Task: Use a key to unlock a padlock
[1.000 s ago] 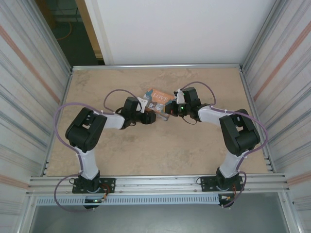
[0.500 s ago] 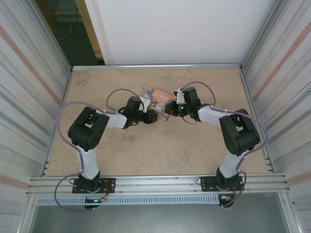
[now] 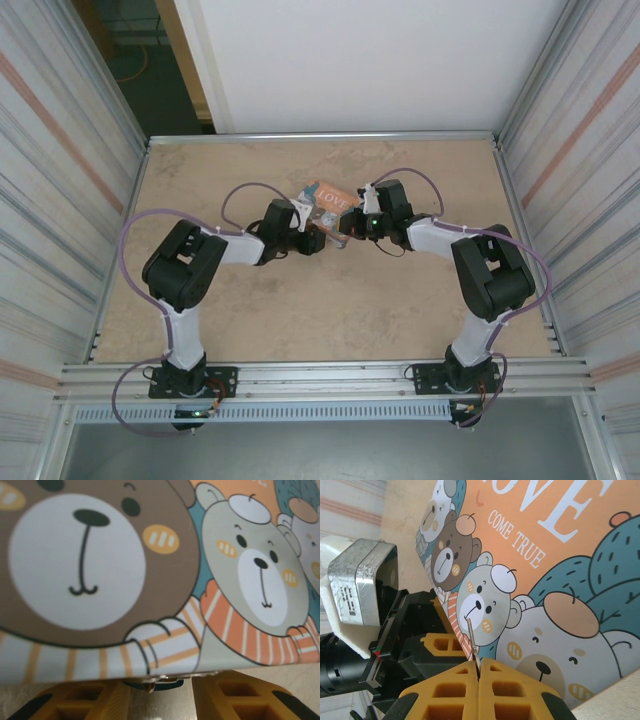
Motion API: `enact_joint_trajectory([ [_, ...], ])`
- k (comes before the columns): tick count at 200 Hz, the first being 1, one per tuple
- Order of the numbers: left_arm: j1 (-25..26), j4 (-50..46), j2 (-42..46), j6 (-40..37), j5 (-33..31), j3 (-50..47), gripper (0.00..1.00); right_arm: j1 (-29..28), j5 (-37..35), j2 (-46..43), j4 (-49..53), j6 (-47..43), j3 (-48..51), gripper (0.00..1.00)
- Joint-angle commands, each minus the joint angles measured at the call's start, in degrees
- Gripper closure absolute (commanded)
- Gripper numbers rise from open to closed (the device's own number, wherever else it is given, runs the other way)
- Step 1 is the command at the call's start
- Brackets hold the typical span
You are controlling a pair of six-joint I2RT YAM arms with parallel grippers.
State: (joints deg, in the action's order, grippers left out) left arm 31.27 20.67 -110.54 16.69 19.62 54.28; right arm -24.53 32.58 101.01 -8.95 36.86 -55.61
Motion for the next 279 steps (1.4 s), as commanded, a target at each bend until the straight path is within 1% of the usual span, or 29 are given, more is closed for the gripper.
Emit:
enact_joint_trajectory([
  [1, 0.37, 0.44, -1.23, 1.12, -0.76, 2.29, 0.66, -1.13, -1.51, 0.74, 3.24, -0.85, 0.01, 1.00],
  [27, 0.37, 0.14, -1.27, 1.32, -0.65, 2.63, 0.75, -1.30, -1.20, 0.43, 2.80, -0.69, -0.02, 1.00],
  [44, 0.37, 0.42, -0.79, 1.67, -0.56, 2.28, 0.79, -1.42, -1.08, -0.18, 2.80, -0.78, -0.02, 1.00],
  [74, 0.36, 0.88, 0.90, 3.28, 0.50, 1.28, 0.82, -1.37, -1.00, -2.16, 2.80, -1.26, -0.11, 1.00],
  [99, 0.51, 0.13, 3.44, 5.62, 1.75, -0.14, 0.83, -1.30, -1.47, -5.49, 3.30, -2.25, 0.20, 1.00],
  [118, 0.55, -3.55, 5.69, 8.19, 3.39, -0.05, 0.83, -1.31, -2.49, -8.64, 4.47, -4.08, 1.32, 1.00],
  [126, 0.51, -7.11, 6.39, 9.04, 4.49, 0.96, 0.83, -1.39, -3.37, -10.16, 5.18, -5.15, 2.13, 1.00],
  [142, 0.72, -12.40, 7.62, 10.60, 6.75, 2.52, 0.86, -1.57, -4.88, -13.36, 6.35, -7.34, 4.29, 1.00],
  [159, 1.07, -15.66, 9.12, 12.49, 8.57, 2.88, 0.87, -1.95, -6.12, -16.90, 7.13, -9.59, 7.01, 1.00],
  [176, 1.33, -19.35, 10.12, 14.40, 10.22, 3.73, 0.88, -3.53, -8.58, -20.51, 8.58, -12.08, 9.53, 1.00],
  [208, 2.34, -24.01, 11.56, 16.42, 13.54, 5.70, 0.89, -8.09, -15.57, -26.57, 11.66, -16.22, 13.65, 1.00],
  [239, 2.81, -27.15, 13.04, 18.34, 14.77, 6.94, 0.89, -11.89, -20.26, -32.10, 10.68, -17.61, 18.97, 1.00],
  [279, 3.10, -27.64, 14.27, 21.32, 17.14, 7.37, 0.89, -16.91, -25.96, -36.90, 8.04, -17.97, 24.80, 1.00],
])
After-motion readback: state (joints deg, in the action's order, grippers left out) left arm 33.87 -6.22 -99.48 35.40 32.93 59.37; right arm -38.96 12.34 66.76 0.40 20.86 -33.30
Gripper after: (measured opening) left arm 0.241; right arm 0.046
